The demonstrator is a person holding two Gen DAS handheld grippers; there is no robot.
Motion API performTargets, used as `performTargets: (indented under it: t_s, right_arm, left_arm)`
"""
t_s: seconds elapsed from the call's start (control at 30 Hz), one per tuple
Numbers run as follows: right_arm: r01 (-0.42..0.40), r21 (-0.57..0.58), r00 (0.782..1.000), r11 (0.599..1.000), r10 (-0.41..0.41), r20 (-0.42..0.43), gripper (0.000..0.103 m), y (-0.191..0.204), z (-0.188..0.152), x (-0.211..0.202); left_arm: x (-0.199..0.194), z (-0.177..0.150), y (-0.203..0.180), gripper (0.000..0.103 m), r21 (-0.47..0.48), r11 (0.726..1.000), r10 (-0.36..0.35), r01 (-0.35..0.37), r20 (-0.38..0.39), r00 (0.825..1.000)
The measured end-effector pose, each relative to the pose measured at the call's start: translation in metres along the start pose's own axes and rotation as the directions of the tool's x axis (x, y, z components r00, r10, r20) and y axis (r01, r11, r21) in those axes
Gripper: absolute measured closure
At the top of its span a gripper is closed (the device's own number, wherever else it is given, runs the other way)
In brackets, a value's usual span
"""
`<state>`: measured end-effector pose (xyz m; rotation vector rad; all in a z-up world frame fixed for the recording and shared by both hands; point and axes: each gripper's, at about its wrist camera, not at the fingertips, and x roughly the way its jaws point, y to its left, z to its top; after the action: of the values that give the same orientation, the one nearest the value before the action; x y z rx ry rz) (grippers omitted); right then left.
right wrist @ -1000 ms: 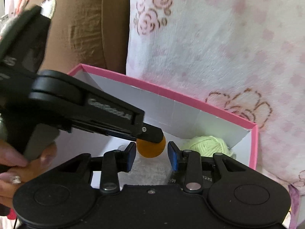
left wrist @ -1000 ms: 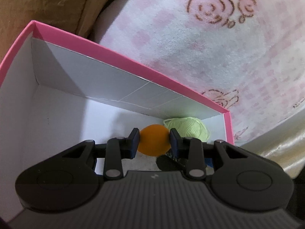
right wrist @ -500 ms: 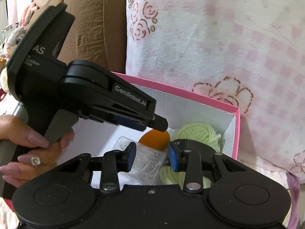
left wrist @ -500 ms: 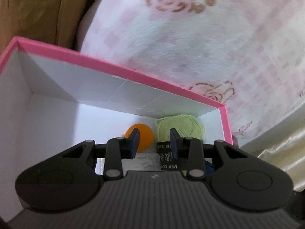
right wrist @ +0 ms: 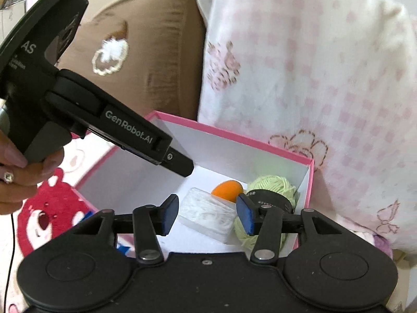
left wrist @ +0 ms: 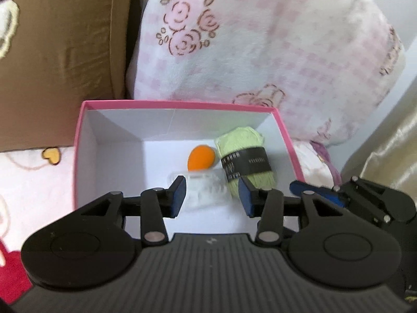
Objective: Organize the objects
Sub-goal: 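Lower the sponge beside the yarn, open and raise the left tool, then move the left tool out of the box toward the blue wipe pack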
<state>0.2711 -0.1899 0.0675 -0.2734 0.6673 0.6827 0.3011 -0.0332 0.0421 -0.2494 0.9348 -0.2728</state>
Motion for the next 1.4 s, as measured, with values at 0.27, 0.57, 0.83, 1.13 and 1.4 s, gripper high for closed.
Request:
performTargets:
  t_s: [0.27,0.57,0.83,1.13,1.4]
  right_arm:
    - [0.044,-0.037,0.999,0.998,-0.044,0.001,0.031,0.033,-0.003,-0.061]
    - [0.014,-0.011,1.0,1.0,-0.014,0.012,0.016,0.054,-0.009,-0.119]
    - [-0.028,-0.04,1.0,0.999,0.028,0.008,0.009,0.079,-0.026,-0.156]
    - [-0.027,-0.028,0.999,0.999,0.026,-0.036,0.003,0.1,-0.043,-0.175]
    - [-0.033,-0.022,0.998,0.999,0.031,-0.063,0.003,0.114,-0.054,-0.184]
  left_arm:
    - [-0.074,-0.025,-0.023,0.049,0.076,0.997,0.004,-0.005,0.023,1.0]
    - [-0.142,-0.053,-0.033,0.036,0.137,0.991,0.013,-0.014,0.008,1.0]
    - [-0.174,-0.094,-0.016,0.028,0.102,0.994,0.036,-0.034,-0.027,0.999]
    - [-0.2,-0.129,-0.019,0.014,0.162,0.986,0.033,-0.026,-0.04,0.999]
    - [-0.211,-0.145,-0.02,0.01,0.196,0.98,0.048,-0.039,-0.043,0.998]
